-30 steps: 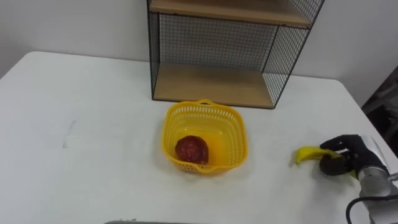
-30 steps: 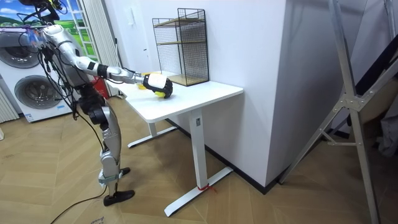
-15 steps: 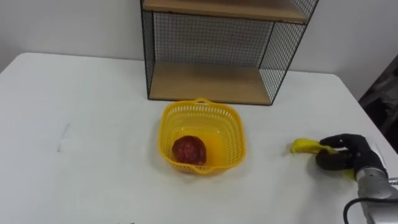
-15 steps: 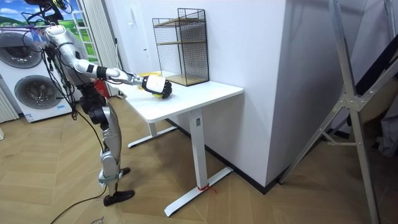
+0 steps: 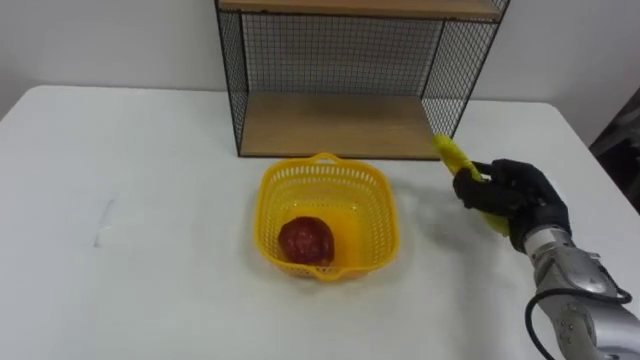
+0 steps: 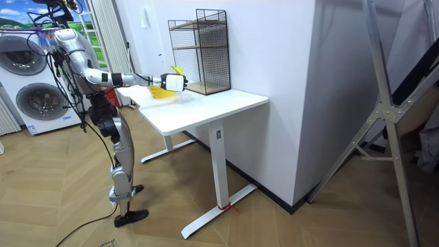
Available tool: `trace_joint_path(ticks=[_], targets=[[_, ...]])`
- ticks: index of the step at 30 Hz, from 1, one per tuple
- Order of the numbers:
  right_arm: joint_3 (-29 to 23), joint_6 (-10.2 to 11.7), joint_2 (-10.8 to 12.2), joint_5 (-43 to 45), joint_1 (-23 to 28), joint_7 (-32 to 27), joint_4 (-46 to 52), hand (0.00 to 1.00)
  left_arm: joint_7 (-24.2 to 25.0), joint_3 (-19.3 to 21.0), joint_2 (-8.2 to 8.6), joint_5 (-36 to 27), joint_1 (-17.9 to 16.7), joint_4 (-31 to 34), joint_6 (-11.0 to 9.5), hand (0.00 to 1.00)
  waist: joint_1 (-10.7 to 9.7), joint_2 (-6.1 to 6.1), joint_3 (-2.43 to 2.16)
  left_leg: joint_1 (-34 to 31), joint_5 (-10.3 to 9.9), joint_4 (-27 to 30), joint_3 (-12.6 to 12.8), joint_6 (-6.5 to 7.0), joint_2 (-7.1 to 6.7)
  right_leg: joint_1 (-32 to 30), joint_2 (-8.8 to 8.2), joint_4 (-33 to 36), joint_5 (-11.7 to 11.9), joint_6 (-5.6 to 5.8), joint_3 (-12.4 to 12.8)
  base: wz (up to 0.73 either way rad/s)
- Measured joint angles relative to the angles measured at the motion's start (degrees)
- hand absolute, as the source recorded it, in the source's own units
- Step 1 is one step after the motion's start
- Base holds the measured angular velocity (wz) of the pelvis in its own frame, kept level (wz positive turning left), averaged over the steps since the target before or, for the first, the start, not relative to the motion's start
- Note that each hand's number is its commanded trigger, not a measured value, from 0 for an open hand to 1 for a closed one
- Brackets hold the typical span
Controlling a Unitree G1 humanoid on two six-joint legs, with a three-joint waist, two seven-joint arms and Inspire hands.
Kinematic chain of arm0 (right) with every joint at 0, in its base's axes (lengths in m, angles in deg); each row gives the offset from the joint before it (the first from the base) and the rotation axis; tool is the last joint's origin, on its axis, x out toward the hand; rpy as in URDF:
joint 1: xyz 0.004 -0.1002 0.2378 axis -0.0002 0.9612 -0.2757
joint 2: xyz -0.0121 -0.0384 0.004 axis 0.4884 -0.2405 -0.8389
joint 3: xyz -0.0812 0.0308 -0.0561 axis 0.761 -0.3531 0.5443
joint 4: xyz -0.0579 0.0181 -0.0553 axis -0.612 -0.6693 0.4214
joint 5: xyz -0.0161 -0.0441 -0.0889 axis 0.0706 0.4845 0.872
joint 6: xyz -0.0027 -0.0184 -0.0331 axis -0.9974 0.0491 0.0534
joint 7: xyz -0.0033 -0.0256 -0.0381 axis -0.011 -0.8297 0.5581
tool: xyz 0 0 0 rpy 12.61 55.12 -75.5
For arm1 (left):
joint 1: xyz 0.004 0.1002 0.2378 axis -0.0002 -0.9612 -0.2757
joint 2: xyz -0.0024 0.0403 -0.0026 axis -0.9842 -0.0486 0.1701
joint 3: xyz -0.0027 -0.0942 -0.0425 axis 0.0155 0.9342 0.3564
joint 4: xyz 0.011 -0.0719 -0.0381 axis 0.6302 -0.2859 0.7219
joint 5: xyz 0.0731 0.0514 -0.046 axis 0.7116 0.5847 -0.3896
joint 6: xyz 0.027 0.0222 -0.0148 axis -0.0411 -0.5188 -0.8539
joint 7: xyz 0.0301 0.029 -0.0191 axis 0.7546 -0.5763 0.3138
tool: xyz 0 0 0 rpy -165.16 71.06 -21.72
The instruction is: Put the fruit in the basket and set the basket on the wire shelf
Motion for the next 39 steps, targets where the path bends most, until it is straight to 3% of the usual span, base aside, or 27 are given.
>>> trace_joint_path(ticks=[6,14,18,25,33,35,36,37,39], targets=[[2.0,0.6,0.4,-1.8,0.2,0.8,2.0,1.00,0.0,0.0,0.89,0.0,0.1,0.0,-0.1,0.00,0.1,0.72,-0.75,0.1,0.0,0.4,0.1,0.00,0.00,0.2,0.00,0.2,0.0,-0.01,0.0,0.00],[4.5,1.9,0.5,1.9,0.1,1.2,10.8,1.00,0.0,0.0,1.06,0.0,1.3,-1.5,-0.7,0.00,0.4,1.40,-0.14,0.0,0.0,0.4,0.0,-0.01,0.09,0.0,0.02,0.8,0.0,-0.02,0.2,0.00],[6.4,2.2,1.0,9.2,0.1,2.7,13.9,1.00,0.0,-1.1,1.06,0.0,1.8,-3.2,-0.7,0.00,0.8,1.08,0.02,-0.1,0.0,0.4,0.1,0.00,0.03,-0.2,0.00,0.7,0.0,-0.01,0.2,0.00],[9.2,2.2,1.7,23.6,0.0,4.8,15.4,1.00,0.0,-2.4,0.88,-0.1,2.5,-2.8,-1.0,0.00,2.0,-0.10,0.11,-0.5,0.2,-0.1,0.3,0.10,-0.01,-1.5,-0.05,0.8,0.0,0.00,0.4,0.00],[11.0,2.2,2.0,26.5,-0.2,7.2,17.2,1.00,0.0,-2.9,0.75,0.0,3.6,-3.1,-2.1,0.00,2.8,-0.01,0.19,-1.4,0.2,-0.2,0.4,0.10,0.02,-2.0,-0.05,0.9,0.0,-0.01,0.2,-0.01],[11.0,2.2,2.2,28.1,-0.2,7.7,17.2,0.87,0.0,-2.9,0.76,0.0,4.0,-3.1,-2.1,0.00,3.1,0.05,0.23,-1.4,0.2,-0.3,0.4,0.10,0.02,-2.0,-0.05,0.8,0.0,-0.01,0.1,0.00],[11.2,2.2,2.5,29.6,-0.2,8.0,17.2,0.53,0.0,-2.9,0.76,0.0,4.0,-3.1,-2.1,0.00,3.1,0.02,0.23,-1.3,0.2,-0.3,0.4,0.10,0.03,-2.0,-0.05,0.8,0.0,-0.01,0.1,0.00],[11.4,2.2,2.8,30.8,-0.2,8.4,17.2,0.01,0.0,-3.2,0.73,0.0,3.9,-3.1,-2.0,0.00,3.1,-0.06,0.24,-1.3,0.2,-0.4,0.4,0.10,0.03,-2.0,-0.05,0.8,0.0,-0.01,0.1,0.00],[12.2,2.2,2.9,32.4,-0.1,9.1,17.2,0.00,0.0,-3.7,0.68,0.0,3.8,-3.1,-2.0,0.00,3.0,-0.06,0.28,-1.3,0.2,-0.3,0.4,0.10,0.03,-2.0,-0.05,0.8,0.0,0.00,0.1,0.00]])
